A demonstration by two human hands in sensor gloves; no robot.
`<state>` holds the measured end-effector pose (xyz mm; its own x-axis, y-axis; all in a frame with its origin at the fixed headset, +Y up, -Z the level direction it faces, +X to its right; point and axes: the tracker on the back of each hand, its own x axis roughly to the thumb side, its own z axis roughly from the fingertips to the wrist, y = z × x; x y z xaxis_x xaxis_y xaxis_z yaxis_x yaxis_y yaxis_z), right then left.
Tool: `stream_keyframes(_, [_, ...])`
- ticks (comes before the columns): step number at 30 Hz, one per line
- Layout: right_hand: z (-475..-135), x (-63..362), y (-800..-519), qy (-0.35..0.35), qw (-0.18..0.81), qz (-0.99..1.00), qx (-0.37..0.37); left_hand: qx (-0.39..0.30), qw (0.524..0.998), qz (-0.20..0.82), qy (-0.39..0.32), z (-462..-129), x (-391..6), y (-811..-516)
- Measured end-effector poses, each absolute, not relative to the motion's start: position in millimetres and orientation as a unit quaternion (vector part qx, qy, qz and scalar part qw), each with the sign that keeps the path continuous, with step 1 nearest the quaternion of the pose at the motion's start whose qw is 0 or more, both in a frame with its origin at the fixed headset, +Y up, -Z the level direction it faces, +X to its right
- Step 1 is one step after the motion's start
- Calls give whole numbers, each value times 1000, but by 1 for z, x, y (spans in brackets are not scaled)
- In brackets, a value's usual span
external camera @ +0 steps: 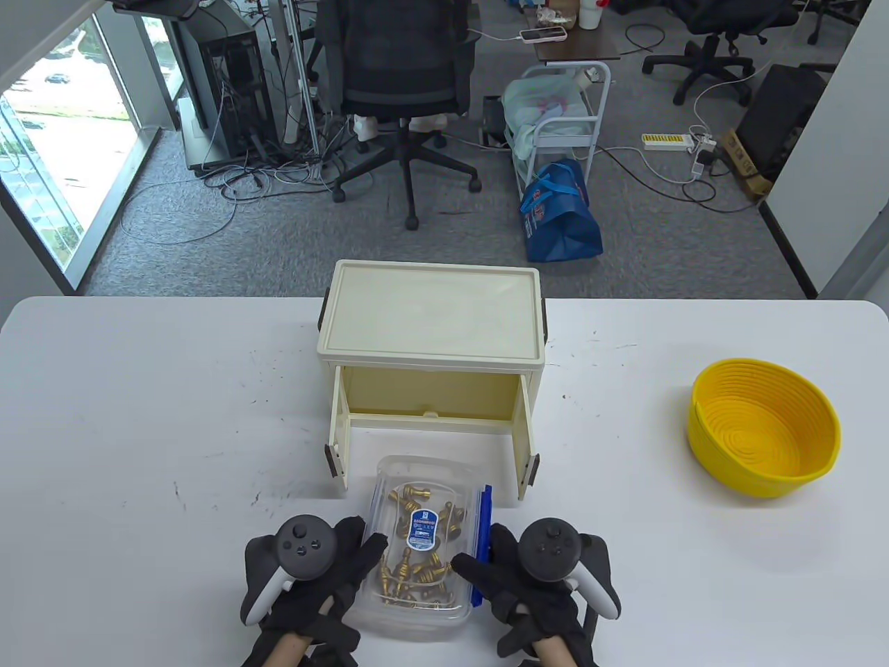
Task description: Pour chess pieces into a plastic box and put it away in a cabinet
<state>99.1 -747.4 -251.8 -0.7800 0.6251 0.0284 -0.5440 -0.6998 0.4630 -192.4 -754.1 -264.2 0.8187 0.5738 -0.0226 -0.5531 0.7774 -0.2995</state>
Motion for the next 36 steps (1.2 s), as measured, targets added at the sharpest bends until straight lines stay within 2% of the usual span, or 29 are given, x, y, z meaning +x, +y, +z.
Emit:
stream_keyframes(5, [-245,85,-740,189,256,942,111,-145,943,296,-36,-264,-192,-754])
stream_keyframes(8, [-247,84,-740,182,296,931,114,-145,946,289,-36,-265,-191,-754])
stream_keyframes(13, [-247,81,-737,180,268,939,116,-139,950,276,-38,-265,-190,-753])
stream_keyframes(21, [-249,92,-751,201,309,923,115,-151,938,310,-32,-265,-202,-746])
stream_keyframes(24, [-251,90,-750,198,322,917,123,-176,910,376,-13,-266,-216,-750])
stream_keyframes(28, [-255,83,-756,227,329,905,146,-285,842,457,-27,-271,-227,-770])
stream_keyframes(32, [-256,79,-766,244,332,898,155,-291,827,480,-26,-272,-226,-776])
stream_keyframes(36, [-253,73,-759,213,286,920,165,-305,813,496,-22,-274,-225,-783])
